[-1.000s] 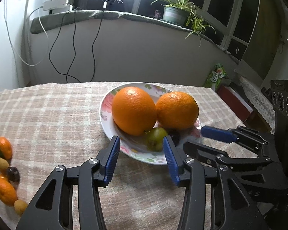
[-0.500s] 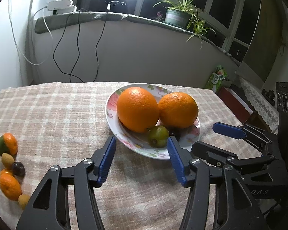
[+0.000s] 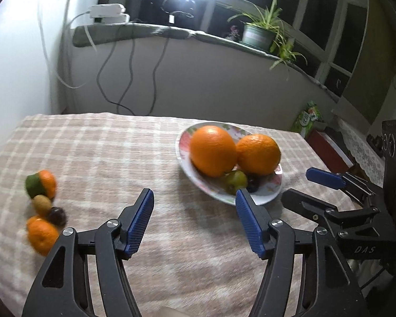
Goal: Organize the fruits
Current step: 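Open both tools to release the plum and green fruit onto the plate, then move both open tools back to the remaining fruits on the cloth, then close the left tool on the mandarin while the right tool grasps the kiwi, then carry the mandarin with the left tool to the plate while the right tool carries the kiwi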
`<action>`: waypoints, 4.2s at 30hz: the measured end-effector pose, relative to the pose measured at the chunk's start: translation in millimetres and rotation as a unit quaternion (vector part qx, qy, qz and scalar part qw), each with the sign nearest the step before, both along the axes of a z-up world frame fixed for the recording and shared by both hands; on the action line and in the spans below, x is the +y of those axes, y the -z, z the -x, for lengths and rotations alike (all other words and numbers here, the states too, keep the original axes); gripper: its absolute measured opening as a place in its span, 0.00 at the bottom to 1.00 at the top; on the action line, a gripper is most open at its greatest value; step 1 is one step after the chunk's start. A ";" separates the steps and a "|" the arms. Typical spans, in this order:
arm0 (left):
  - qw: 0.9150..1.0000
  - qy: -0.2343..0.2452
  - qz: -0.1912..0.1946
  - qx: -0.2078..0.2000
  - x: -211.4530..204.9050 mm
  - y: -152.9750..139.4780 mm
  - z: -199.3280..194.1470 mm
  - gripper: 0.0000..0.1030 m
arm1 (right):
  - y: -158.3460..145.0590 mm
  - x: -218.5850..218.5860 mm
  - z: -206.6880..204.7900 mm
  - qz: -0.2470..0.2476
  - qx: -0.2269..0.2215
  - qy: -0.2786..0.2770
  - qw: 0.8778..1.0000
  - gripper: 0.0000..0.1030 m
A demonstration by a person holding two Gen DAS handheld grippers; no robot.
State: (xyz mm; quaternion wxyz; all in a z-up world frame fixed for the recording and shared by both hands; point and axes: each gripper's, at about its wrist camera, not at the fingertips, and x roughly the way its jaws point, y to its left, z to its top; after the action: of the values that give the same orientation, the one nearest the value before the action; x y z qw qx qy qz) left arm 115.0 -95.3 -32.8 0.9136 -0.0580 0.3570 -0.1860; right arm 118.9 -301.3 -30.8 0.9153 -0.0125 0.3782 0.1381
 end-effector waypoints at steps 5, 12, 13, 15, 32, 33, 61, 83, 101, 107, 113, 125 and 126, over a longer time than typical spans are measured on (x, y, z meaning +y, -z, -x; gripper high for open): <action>0.999 -0.034 0.005 -0.001 28.8 1.7 9.7 0.62 | -1.8 15.3 4.7 -0.003 -0.003 -0.022 1.000 0.86; 0.997 -0.072 0.008 0.000 71.6 4.6 23.7 0.62 | 1.3 41.1 6.9 -0.003 -0.002 -0.057 0.998 0.85; 0.997 -0.077 0.007 0.000 77.1 5.1 25.4 0.62 | 2.3 45.0 7.4 -0.003 -0.001 -0.062 0.998 0.85; 0.996 -0.088 0.004 0.003 88.0 7.3 28.4 0.62 | 4.2 54.7 8.1 -0.001 -0.001 -0.075 0.997 0.85; 0.988 -0.132 0.054 0.052 146.2 34.8 28.3 0.44 | 28.8 159.1 9.3 0.028 0.018 -0.222 0.975 0.65; 0.988 -0.132 0.057 0.055 147.3 36.3 26.8 0.44 | 32.2 165.9 7.7 0.032 0.022 -0.232 0.972 0.61; 0.984 -0.125 0.085 0.095 151.4 51.0 1.0 0.36 | 65.0 228.5 -14.2 0.043 0.082 -0.303 0.949 0.46; 0.985 -0.125 0.086 0.085 156.0 49.9 7.8 0.36 | 69.7 232.7 -17.8 0.033 0.089 -0.307 0.947 0.28; 0.990 -0.102 0.080 0.061 133.2 29.6 10.4 0.36 | 40.0 150.6 -7.7 -0.009 0.060 -0.239 0.969 0.28; 0.992 -0.079 0.077 0.058 110.9 25.0 7.0 0.36 | 30.6 109.3 -7.2 -0.019 0.048 -0.197 0.979 0.28; 0.994 -0.060 0.074 0.054 87.7 19.5 1.5 0.36 | 17.9 65.8 -9.4 -0.029 0.034 -0.157 0.987 0.28; 0.997 -0.007 0.068 0.045 30.1 12.0 -9.9 0.36 | -15.7 10.2 -40.0 -0.020 -0.004 -0.102 0.995 0.28; 0.997 -0.003 0.067 0.045 25.1 11.9 -11.2 0.36 | -17.4 7.4 -44.7 -0.019 -0.005 -0.099 0.995 0.28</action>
State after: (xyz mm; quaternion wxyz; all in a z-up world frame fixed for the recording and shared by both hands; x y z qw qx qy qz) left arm 126.2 -70.2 -44.7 0.8910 -0.1281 0.3846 -0.2042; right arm 163.6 -293.9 -13.4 0.8991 -0.0330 0.3677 0.2353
